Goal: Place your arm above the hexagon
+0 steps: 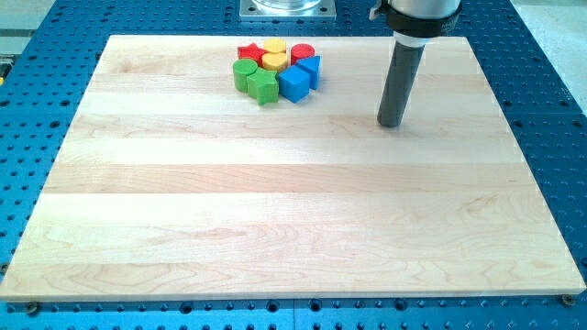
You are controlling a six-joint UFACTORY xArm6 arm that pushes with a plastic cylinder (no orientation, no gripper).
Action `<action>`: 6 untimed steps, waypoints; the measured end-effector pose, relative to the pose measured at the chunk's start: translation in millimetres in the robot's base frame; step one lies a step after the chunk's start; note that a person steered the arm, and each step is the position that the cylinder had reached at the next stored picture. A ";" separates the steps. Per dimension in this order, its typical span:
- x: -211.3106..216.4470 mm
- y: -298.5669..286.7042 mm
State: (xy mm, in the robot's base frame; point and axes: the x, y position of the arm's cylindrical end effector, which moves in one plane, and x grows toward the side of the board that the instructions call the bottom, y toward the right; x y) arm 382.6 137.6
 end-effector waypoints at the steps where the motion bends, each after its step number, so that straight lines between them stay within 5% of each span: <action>1: -2.7 0.0; 2: -12.4 1.4; 4: -126.1 21.4; 6: -191.1 -32.0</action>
